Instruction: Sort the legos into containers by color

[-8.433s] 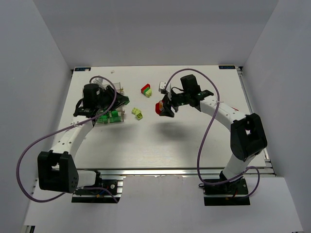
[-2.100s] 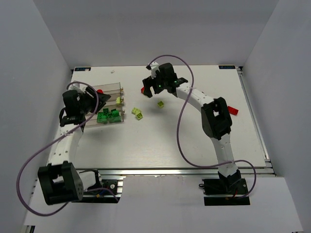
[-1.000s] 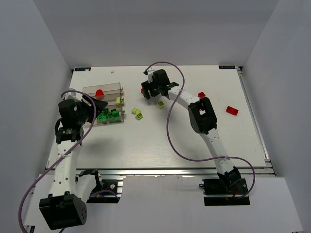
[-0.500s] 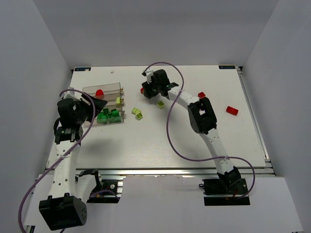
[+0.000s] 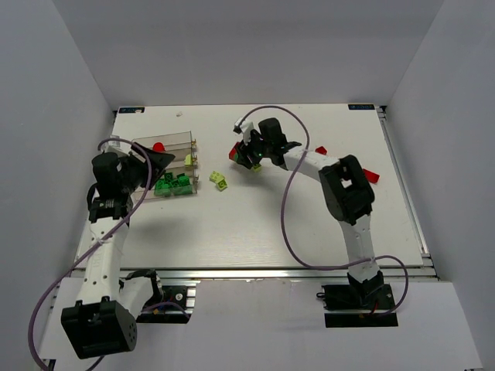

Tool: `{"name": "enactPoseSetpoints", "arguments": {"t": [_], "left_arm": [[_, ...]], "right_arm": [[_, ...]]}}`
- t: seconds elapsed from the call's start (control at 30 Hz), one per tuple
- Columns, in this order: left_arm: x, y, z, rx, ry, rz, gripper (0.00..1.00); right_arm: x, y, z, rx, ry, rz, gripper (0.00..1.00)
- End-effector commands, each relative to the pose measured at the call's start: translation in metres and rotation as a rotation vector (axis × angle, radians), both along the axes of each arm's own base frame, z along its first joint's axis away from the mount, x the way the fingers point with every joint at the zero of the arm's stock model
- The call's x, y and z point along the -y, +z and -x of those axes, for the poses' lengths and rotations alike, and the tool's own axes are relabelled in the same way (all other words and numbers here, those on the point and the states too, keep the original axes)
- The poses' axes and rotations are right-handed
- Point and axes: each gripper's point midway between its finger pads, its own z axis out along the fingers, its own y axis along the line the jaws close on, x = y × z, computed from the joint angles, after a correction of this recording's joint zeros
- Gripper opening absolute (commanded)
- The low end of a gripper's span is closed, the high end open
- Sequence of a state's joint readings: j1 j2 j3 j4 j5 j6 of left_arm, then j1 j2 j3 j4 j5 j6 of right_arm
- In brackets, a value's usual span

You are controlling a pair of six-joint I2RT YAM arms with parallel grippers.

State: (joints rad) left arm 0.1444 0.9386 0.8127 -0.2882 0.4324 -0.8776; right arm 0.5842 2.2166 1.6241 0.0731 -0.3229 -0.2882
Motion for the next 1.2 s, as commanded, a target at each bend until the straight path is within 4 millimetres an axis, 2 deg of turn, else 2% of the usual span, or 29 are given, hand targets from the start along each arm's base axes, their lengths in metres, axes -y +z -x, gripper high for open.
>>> {"name": "enactPoseSetpoints", "arguments": {"t": [0.0, 0.03, 0.07, 0.1, 0.13, 0.17, 0.2, 0.23, 0.3, 0.33, 0.4, 0.47, 0.53, 0.6, 0.67, 0.9, 1.17], "left_arm": [[0.021, 0.009, -0.004, 0.029, -0.104, 0.042, 0.76], [0.025, 0.010, -0.004, 0.028, -0.120, 0.042, 0.76], [0.030, 0.014, -0.005, 0.037, -0.139, 0.039, 0.76], [0.039, 0.011, -0.005, 0.027, -0.170, 0.038, 0.76], [0.044, 0.010, -0.006, 0.024, -0.185, 0.037, 0.76], [0.049, 0.010, -0.005, 0.025, -0.206, 0.036, 0.76], [0.060, 0.011, -0.003, 0.031, -0.239, 0.034, 0.76], [0.071, 0.007, -0.001, 0.025, -0.274, 0.034, 0.76], [0.089, 0.005, 0.004, 0.033, -0.333, 0.034, 0.76], [0.095, 0.004, 0.007, 0.036, -0.355, 0.035, 0.76], [0.108, 0.002, 0.013, 0.055, -0.399, 0.047, 0.76], [0.115, 0.003, 0.017, 0.073, -0.420, 0.069, 0.75], [0.122, 0.005, 0.022, 0.102, -0.452, 0.085, 0.75], [0.127, 0.013, 0.024, 0.143, -0.468, 0.097, 0.75], [0.129, 0.011, 0.027, 0.142, -0.481, 0.104, 0.75], [0.141, 0.002, 0.032, 0.127, -0.525, 0.108, 0.75], [0.153, -0.015, 0.043, 0.080, -0.566, 0.106, 0.75]], "right_arm": [[-0.010, 0.091, 0.019, 0.207, 0.155, -0.139, 0.00], [-0.007, 0.112, 0.030, 0.235, 0.176, -0.158, 0.00], [-0.001, 0.104, 0.043, 0.213, 0.196, -0.148, 0.00], [-0.001, 0.108, 0.056, 0.211, 0.244, -0.159, 0.00], [0.004, 0.121, 0.069, 0.234, 0.280, -0.156, 0.00], [0.006, 0.118, 0.085, 0.209, 0.327, -0.162, 0.00], [0.008, 0.120, 0.092, 0.202, 0.351, -0.161, 0.00], [0.010, 0.130, 0.102, 0.219, 0.382, -0.161, 0.00], [0.015, 0.129, 0.121, 0.176, 0.430, -0.156, 0.00], [0.016, 0.139, 0.129, 0.192, 0.452, -0.163, 0.00], [0.021, 0.135, 0.146, 0.166, 0.493, -0.148, 0.00], [0.022, 0.144, 0.157, 0.185, 0.524, -0.149, 0.00], [0.024, 0.144, 0.170, 0.171, 0.545, -0.143, 0.00], [0.024, 0.141, 0.176, 0.177, 0.555, -0.131, 0.00], [0.023, 0.138, 0.185, 0.172, 0.569, -0.127, 0.00], [0.016, 0.148, 0.203, 0.181, 0.607, -0.140, 0.00], [0.008, 0.158, 0.210, 0.186, 0.616, -0.164, 0.00]]}}
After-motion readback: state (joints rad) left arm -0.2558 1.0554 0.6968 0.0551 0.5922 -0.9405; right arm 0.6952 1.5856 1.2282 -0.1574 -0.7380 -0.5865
